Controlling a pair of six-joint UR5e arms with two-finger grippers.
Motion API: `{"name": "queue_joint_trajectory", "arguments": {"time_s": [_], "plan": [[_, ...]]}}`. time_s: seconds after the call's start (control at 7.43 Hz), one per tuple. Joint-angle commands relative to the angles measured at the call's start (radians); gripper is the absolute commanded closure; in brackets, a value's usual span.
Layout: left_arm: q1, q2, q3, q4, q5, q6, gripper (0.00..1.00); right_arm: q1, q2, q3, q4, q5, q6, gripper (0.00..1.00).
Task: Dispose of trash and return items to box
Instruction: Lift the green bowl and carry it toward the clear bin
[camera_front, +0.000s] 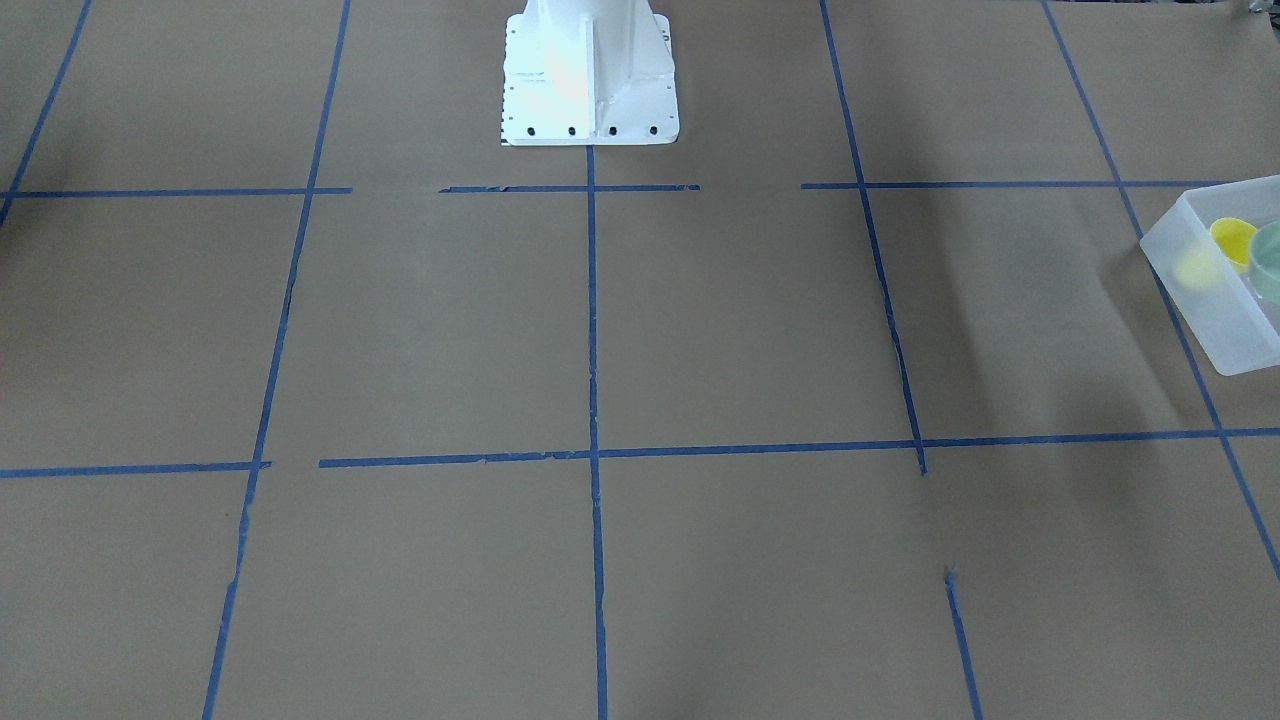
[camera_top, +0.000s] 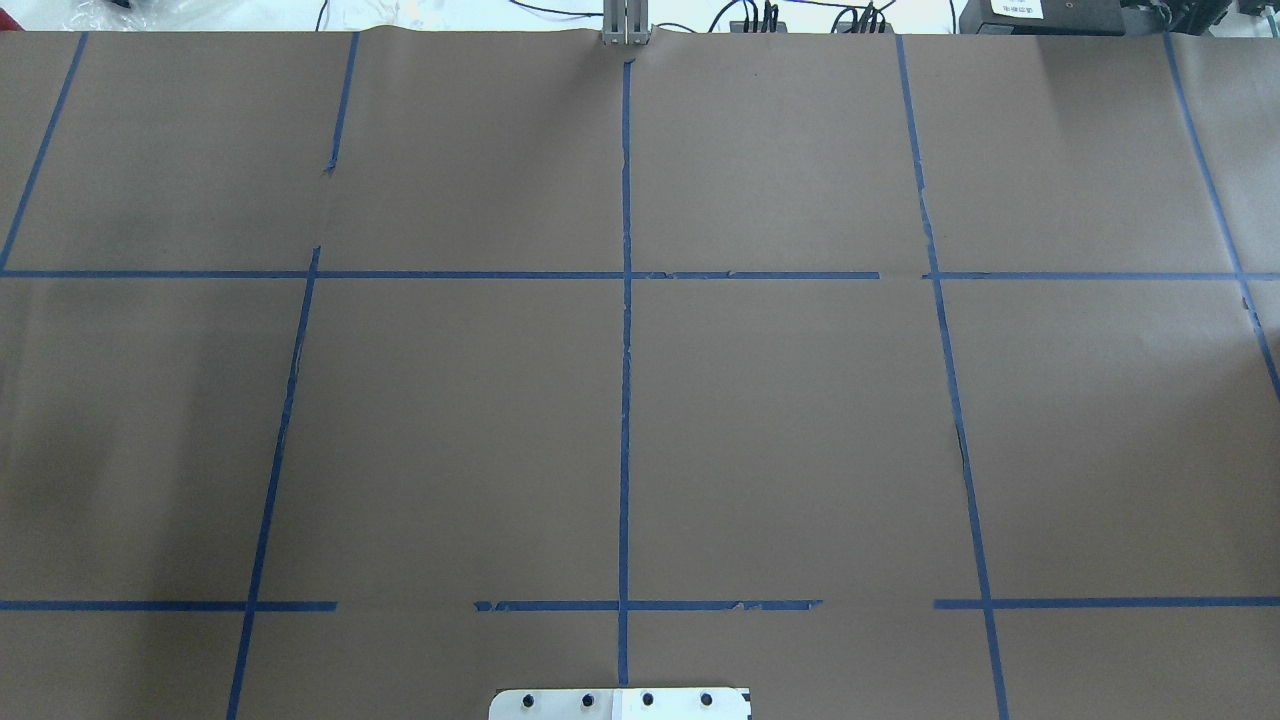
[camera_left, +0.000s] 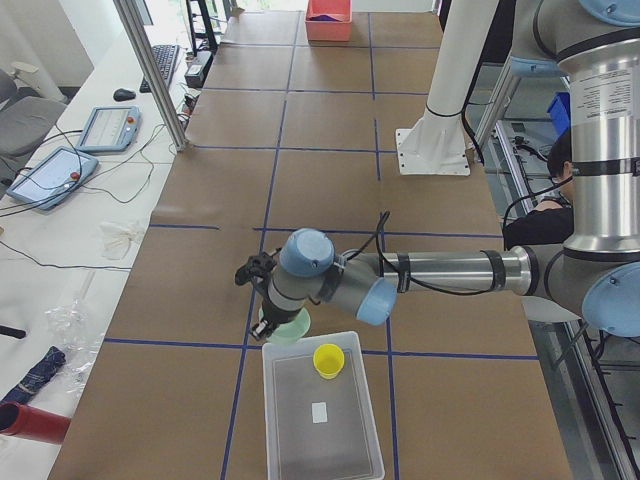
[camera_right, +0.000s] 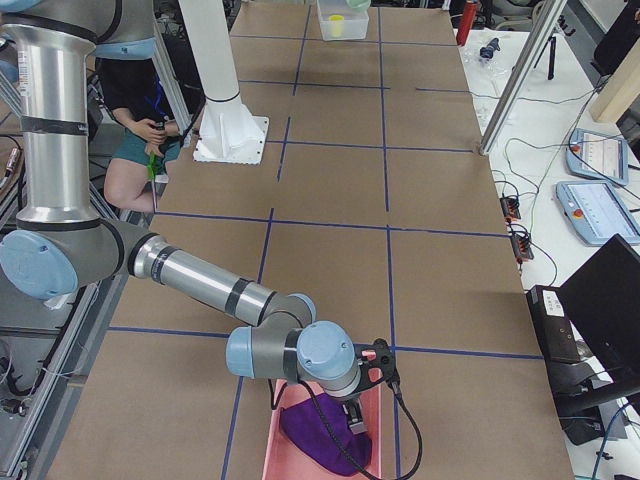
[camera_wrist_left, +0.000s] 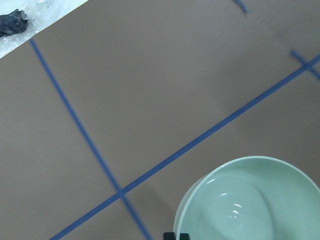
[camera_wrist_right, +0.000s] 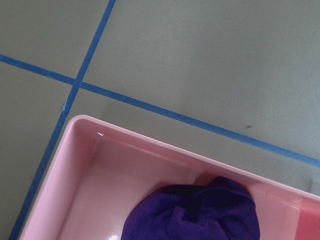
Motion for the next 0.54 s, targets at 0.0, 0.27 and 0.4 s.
{"name": "queue_joint_trajectory", "arguments": {"time_s": [0.0, 0.27, 0.4], "plan": [[-0.082, 0.026, 0.129, -0.012, -0.002, 0.201, 1.00, -0.009, 0.000, 0.002, 0.008, 0.007, -0.001, 0.00], [-0.082, 0.078, 0.239, -0.240, 0.002, 0.146, 1.00, -0.010, 0.000, -0.001, 0.028, 0.007, 0.002, 0.00], [-0.077, 0.087, 0.317, -0.398, 0.008, 0.059, 1.00, -0.010, 0.000, 0.000, 0.028, 0.007, 0.001, 0.00]]}}
